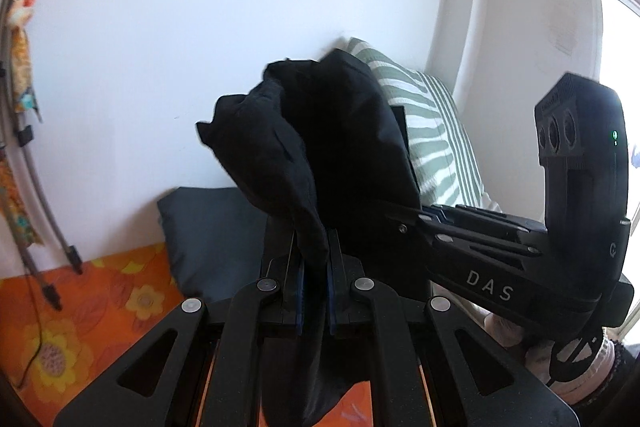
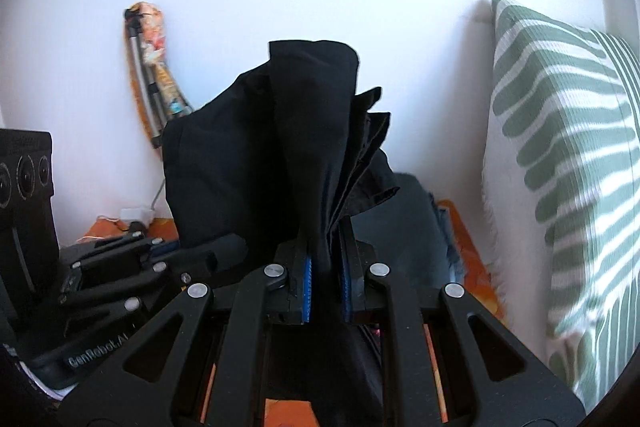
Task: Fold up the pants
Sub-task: 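Carry the bundle with both tools toward the striped pillow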
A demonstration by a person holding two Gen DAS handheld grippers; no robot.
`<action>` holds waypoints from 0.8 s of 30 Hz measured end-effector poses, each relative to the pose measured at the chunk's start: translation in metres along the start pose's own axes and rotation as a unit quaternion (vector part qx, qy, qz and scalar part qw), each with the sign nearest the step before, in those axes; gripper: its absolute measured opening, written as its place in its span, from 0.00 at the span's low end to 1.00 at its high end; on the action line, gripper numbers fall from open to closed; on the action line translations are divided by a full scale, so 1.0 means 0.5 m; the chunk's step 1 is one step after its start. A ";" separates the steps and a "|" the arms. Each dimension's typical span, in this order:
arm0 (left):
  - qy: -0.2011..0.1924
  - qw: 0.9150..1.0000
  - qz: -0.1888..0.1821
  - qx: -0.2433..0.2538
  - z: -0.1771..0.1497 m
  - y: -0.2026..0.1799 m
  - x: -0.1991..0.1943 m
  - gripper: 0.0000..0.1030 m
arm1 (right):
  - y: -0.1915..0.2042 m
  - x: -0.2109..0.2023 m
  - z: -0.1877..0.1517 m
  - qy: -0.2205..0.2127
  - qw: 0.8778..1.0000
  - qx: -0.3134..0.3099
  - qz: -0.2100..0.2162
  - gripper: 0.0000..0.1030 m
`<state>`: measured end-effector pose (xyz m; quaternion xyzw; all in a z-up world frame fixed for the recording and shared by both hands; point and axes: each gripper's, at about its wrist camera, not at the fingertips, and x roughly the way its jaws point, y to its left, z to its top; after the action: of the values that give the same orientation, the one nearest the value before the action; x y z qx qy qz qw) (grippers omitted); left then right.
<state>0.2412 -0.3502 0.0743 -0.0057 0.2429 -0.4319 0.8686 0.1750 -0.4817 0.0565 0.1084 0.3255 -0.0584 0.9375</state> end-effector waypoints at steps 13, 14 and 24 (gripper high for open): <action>0.037 0.998 0.038 -0.022 0.013 0.119 0.216 0.06 | -0.105 0.255 0.034 0.045 0.999 0.028 -0.003 0.11; 0.037 0.998 0.047 -0.022 0.011 0.129 0.228 0.06 | -0.118 0.277 0.032 0.051 0.998 0.033 -0.001 0.11; 0.052 0.986 0.155 -0.025 -0.010 0.216 0.267 0.09 | -0.204 0.390 0.018 0.083 0.987 0.016 -0.138 0.32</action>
<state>0.3876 -0.3822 -0.0095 0.0322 0.2965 -0.2856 0.9108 0.3145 -0.5903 -0.0749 0.0819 0.4131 -0.1830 0.8883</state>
